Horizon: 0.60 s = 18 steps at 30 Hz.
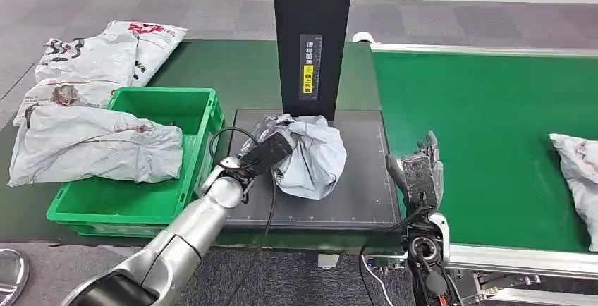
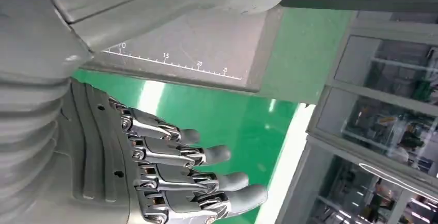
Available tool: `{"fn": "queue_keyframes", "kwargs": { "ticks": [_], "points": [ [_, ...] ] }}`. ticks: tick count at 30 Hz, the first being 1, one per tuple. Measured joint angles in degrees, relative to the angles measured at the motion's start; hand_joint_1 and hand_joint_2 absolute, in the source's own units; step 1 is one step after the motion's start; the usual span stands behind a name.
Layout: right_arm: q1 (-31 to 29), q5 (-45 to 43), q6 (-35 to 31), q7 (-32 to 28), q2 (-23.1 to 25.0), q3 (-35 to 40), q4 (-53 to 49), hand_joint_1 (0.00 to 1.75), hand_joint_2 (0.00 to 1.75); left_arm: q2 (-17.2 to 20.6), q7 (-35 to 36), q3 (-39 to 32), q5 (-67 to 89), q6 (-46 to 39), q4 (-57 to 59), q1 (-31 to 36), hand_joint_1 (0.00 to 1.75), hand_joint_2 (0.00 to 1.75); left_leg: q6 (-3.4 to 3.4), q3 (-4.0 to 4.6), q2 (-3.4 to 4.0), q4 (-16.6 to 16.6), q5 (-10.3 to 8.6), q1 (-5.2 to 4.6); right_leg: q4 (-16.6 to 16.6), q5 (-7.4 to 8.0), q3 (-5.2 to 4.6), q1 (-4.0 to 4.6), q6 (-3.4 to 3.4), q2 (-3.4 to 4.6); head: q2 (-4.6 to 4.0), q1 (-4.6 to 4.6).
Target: Moved the parcel from conveyor to table for the left to box.
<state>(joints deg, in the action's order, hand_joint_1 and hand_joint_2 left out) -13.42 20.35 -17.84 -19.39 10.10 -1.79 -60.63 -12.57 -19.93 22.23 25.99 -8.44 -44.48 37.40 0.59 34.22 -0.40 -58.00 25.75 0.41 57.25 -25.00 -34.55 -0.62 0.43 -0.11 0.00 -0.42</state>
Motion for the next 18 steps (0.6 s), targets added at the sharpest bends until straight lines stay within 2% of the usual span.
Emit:
{"fn": "queue_keyframes", "kwargs": {
  "ticks": [7,14,16,18],
  "points": [
    [0.0,0.0,-0.4,-0.2,0.0,0.0,0.0,0.00,1.75,1.4,0.9,-1.8,2.5,-5.3,-3.1,0.0,1.75,1.75,0.00,0.02,0.03,0.0,0.00,0.01,0.0,0.00,-0.02,0.00,0.00,0.03,0.00,0.00],
    [1.6,-0.7,-3.0,-2.4,-0.2,0.0,-0.6,0.00,1.75,4.9,6.3,-6.1,17.7,-22.0,-8.5,-1.2,1.75,1.75,0.01,0.03,0.02,0.0,0.00,0.04,0.0,-0.02,-0.02,0.03,-0.02,0.02,0.00,0.00],
    [2.3,-2.3,-3.9,-3.7,-0.5,0.0,-0.5,0.00,1.75,6.0,7.1,-9.7,28.4,-27.9,-11.2,-3.5,1.75,1.75,0.07,0.07,0.09,0.0,0.05,0.04,0.1,-0.03,-0.07,0.02,-0.04,0.12,0.02,0.00],
    [2.4,-4.1,-5.0,-5.9,-1.0,0.0,1.1,0.00,1.75,6.4,-0.1,-17.9,32.9,-30.9,-13.4,-5.8,1.75,1.75,0.08,0.03,0.21,0.0,0.06,0.04,0.1,-0.05,-0.13,0.03,-0.07,0.27,0.02,0.00]
  ]
}}
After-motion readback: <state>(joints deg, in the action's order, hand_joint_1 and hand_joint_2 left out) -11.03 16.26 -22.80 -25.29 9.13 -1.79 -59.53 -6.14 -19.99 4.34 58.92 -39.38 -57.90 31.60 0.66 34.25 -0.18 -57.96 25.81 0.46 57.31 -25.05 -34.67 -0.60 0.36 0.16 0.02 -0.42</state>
